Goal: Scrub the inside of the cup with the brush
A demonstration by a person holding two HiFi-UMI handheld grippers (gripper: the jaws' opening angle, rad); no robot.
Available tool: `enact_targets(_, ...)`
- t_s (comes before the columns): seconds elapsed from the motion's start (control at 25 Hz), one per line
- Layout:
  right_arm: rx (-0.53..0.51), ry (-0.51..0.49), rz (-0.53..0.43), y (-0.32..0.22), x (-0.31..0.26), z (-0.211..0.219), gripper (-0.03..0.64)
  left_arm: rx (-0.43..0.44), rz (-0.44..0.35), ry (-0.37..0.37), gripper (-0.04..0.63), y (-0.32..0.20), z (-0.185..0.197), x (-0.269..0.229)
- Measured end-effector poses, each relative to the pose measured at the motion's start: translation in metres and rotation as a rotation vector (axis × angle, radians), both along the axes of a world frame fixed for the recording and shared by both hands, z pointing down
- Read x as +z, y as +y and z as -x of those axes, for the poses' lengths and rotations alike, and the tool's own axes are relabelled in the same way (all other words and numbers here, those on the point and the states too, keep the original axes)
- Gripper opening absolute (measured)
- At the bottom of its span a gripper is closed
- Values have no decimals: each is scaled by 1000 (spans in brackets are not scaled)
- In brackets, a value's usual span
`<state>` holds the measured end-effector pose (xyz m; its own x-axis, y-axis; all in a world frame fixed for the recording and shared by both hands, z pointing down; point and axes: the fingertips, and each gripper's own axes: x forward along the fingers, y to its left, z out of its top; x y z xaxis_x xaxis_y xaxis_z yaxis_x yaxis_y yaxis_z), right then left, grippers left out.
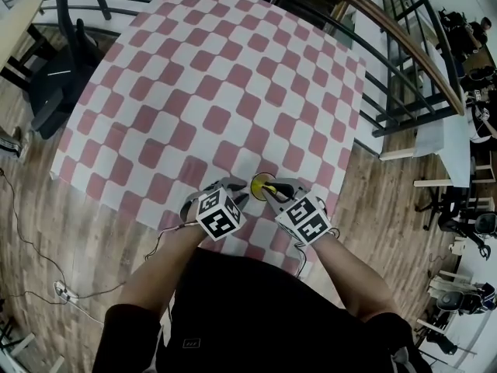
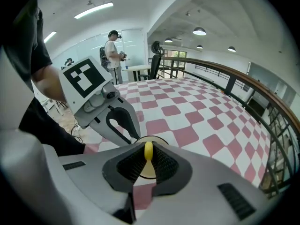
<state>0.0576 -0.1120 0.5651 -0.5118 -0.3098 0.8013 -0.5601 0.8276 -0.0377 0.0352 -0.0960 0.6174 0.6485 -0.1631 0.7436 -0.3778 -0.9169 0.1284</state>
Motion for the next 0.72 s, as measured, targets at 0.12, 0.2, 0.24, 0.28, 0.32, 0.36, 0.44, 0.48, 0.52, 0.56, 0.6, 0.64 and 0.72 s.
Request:
enact_targets(0.12, -9, 2, -32, -2, 1, 2, 41, -3, 2, 0, 75, 1, 1, 0)
enact_targets(0.2, -29, 27, -55, -1, 2, 3, 42, -3, 2, -2, 75, 1, 1, -1)
enact_targets(0.24, -42, 50, -66, -1, 2, 3, 42, -3, 2, -2, 75, 0, 1, -1)
enact_targets(0.28, -55, 74, -78, 0, 2, 2, 43, -3, 2, -3, 75, 0, 1, -1)
enact_targets(0.32, -67, 98, -92, 0, 1, 1, 43, -3, 2, -3, 75, 0, 1, -1)
enact_targets(0.36, -76, 121, -108, 0, 0, -1, 42, -4, 2, -2, 75, 0, 1, -1)
enact_targets(0.44, -80, 150, -130, -2, -5, -5, 42, -5, 4, -1, 75, 0, 0, -1)
enact_targets(0.48, -76, 155, -135, -2, -9, -7, 41, -4, 6, 0, 74, 1, 0, -1)
enact_targets(0.52, -74, 158, -138, -2, -12, -9, 42, -4, 8, 0, 74, 1, 0, -1)
enact_targets(0.56, -76, 163, -139, 0, -16, -11, 42, -3, 9, 0, 74, 2, 0, -1)
enact_targets(0.6, -84, 175, -138, 2, -18, -13, 42, -2, 11, 0, 74, 3, -1, -1)
enact_targets(0.64, -97, 192, -131, 5, -19, -15, 43, 0, 11, -1, 74, 3, -1, -1)
enact_targets(0.72, -132, 227, -93, 14, -19, -19, 42, 4, 11, -5, 74, 3, -1, -1)
